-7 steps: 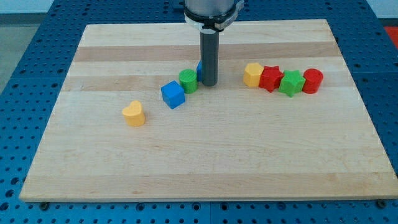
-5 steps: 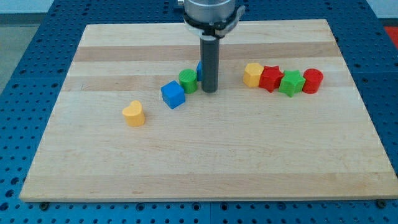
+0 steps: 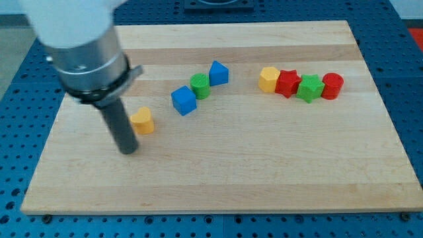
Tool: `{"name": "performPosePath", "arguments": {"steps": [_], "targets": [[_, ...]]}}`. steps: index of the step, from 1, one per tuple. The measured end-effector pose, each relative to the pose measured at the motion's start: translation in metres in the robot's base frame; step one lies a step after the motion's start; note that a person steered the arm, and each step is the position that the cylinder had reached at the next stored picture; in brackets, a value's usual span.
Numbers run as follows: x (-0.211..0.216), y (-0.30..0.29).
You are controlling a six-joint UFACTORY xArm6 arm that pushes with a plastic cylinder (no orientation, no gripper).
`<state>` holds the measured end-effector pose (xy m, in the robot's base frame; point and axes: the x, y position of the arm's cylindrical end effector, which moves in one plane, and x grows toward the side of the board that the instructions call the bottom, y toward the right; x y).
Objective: Move the yellow heart closer to the green circle
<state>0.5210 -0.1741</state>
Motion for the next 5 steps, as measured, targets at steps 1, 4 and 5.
{"name": "performPosePath", "arguments": {"steps": [1,4,5], "targets": [[-0.021,-0.034],[-0.015,-0.013],[-0.017,0.0]]}}
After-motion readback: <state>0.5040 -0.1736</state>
